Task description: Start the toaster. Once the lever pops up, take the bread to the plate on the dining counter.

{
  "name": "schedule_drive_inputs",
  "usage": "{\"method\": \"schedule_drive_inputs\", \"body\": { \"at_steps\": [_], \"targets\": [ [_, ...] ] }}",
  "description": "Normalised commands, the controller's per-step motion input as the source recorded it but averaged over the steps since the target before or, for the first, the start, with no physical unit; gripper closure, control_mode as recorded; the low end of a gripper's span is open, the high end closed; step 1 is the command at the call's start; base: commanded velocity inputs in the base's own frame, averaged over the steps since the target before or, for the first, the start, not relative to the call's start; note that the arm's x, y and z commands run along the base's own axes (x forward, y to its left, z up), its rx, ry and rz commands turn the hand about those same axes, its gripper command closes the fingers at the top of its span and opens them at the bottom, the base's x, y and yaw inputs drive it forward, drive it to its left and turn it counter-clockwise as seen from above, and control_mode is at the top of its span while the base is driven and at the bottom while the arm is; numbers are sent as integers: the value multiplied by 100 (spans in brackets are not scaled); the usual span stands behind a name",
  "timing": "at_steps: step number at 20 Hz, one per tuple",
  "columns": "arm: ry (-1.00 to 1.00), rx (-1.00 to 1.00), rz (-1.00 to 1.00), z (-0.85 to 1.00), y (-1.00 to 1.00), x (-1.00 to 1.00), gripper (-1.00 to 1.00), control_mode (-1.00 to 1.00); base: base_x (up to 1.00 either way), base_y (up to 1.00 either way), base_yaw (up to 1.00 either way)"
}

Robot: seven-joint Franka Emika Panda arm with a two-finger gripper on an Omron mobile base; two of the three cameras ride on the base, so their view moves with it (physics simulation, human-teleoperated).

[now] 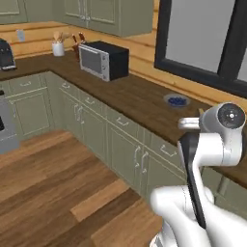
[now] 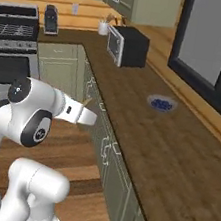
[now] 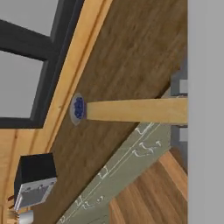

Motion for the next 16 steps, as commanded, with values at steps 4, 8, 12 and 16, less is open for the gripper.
{"method": "schedule_drive_inputs", "body": {
  "at_steps": [4, 8, 12, 16],
  "targets": [
    [0, 0, 0, 0, 0, 0, 100, 100, 0, 30, 100],
    [0, 0, 0, 0, 0, 0, 100, 100, 0, 18, 100],
    [0, 0, 0, 0, 0, 0, 100, 100, 3, 5, 98],
    [0, 0, 0, 0, 0, 0, 100, 100, 27, 0, 94]
  ]
}}
